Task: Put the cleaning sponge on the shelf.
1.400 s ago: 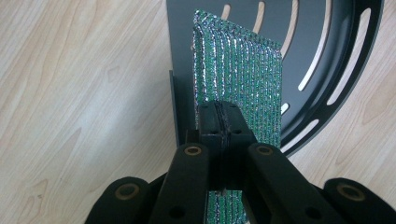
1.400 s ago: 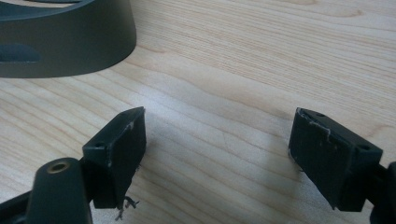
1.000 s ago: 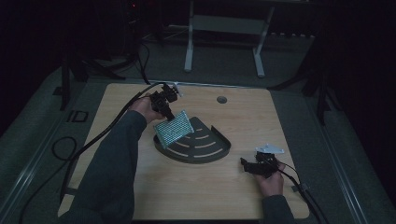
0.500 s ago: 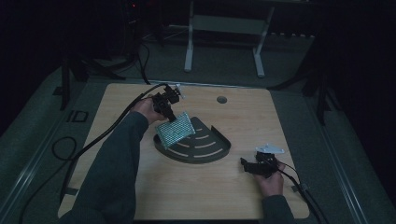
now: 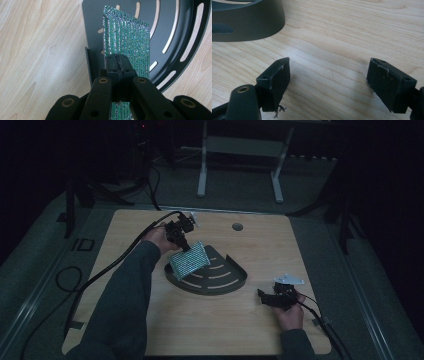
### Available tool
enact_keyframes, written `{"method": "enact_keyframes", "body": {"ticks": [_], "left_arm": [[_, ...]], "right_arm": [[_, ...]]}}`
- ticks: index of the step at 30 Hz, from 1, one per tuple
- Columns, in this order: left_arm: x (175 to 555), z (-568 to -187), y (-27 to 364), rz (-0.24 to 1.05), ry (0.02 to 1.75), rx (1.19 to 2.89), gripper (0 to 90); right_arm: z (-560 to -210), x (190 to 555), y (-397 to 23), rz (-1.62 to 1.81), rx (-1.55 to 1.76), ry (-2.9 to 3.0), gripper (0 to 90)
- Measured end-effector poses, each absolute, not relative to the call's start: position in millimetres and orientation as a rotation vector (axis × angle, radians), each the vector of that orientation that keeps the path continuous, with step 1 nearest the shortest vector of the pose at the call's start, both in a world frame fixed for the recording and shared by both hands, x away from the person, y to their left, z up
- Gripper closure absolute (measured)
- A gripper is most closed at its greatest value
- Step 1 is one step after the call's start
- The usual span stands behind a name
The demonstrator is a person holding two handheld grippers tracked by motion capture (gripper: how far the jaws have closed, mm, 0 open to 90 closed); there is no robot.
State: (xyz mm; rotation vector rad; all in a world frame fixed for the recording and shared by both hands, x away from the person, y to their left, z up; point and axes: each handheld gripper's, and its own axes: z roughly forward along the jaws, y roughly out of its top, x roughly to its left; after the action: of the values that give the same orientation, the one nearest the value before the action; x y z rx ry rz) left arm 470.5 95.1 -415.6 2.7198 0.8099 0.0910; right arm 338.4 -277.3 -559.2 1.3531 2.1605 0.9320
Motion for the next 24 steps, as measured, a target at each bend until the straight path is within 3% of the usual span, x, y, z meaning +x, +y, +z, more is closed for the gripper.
{"method": "enact_keyframes", "body": {"ticks": [24], "left_arm": [[471.5, -430.4, 85.9, 0.111, 0.766, 2.736, 90.0]], "right_arm": [[-559.3, 338.4, -277.4, 0.932, 1.353, 2.161, 18.6]]}}
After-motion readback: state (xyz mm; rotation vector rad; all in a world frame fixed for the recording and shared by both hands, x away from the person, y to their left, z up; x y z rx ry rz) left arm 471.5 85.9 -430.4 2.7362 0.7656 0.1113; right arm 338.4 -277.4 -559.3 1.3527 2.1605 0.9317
